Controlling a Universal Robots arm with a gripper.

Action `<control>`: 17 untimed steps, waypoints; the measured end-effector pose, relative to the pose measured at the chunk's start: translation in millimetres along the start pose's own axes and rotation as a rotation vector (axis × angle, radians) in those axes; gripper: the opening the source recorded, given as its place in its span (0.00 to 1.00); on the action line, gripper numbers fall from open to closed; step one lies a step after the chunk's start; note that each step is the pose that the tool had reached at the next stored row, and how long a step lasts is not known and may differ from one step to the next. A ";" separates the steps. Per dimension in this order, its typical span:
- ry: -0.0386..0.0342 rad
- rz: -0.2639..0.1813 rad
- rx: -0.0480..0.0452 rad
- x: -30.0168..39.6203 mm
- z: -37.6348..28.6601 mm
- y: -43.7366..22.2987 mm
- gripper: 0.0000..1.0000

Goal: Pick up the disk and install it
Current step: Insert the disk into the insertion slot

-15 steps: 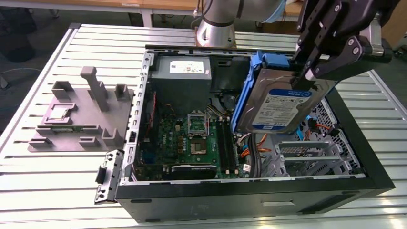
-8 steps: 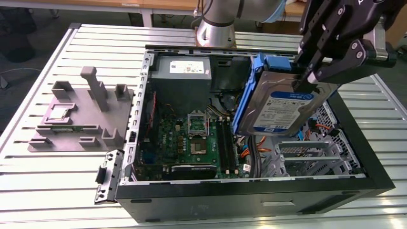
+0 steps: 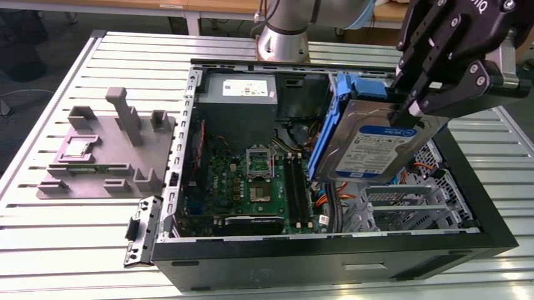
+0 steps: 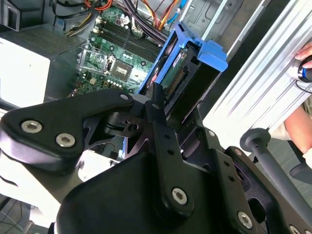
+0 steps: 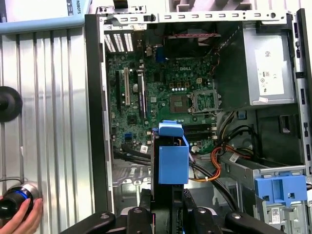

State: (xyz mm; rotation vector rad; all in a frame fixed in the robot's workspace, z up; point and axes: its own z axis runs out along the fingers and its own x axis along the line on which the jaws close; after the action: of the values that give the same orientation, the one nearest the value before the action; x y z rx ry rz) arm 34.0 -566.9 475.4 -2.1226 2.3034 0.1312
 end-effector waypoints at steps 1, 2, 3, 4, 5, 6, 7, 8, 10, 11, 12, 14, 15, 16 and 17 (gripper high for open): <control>-0.0001 0.000 -0.0001 1.4 0.1 -1.0 0.35; -0.0002 0.000 -0.0002 2.8 0.2 -2.1 0.35; -0.0002 0.000 -0.0003 4.1 0.3 -3.1 0.35; -0.0003 0.000 -0.0004 5.1 0.4 -4.0 0.35; -0.0004 0.001 -0.0005 5.8 0.6 -4.8 0.35; -0.0006 0.001 -0.0006 6.3 0.7 -5.5 0.35; -0.0009 0.001 -0.0007 6.6 0.9 -6.4 0.35; -0.0015 0.001 -0.0009 6.7 1.1 -7.7 0.35; -0.0034 0.001 -0.0016 6.6 1.3 -11.3 0.35; -0.0039 0.001 -0.0020 6.5 1.4 -13.7 0.35; -0.0042 0.001 -0.0026 6.3 1.5 -16.3 0.35; -0.0045 0.001 -0.0036 6.0 1.7 -21.9 0.35; -0.0045 0.001 -0.0040 5.8 1.7 -24.7 0.35; -0.0045 0.001 -0.0045 5.5 1.7 -27.5 0.35; -0.0044 0.001 -0.0050 5.4 1.7 -30.3 0.35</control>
State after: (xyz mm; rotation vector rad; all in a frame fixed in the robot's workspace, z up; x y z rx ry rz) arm 63.5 -574.5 471.6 -2.1216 2.3039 0.1417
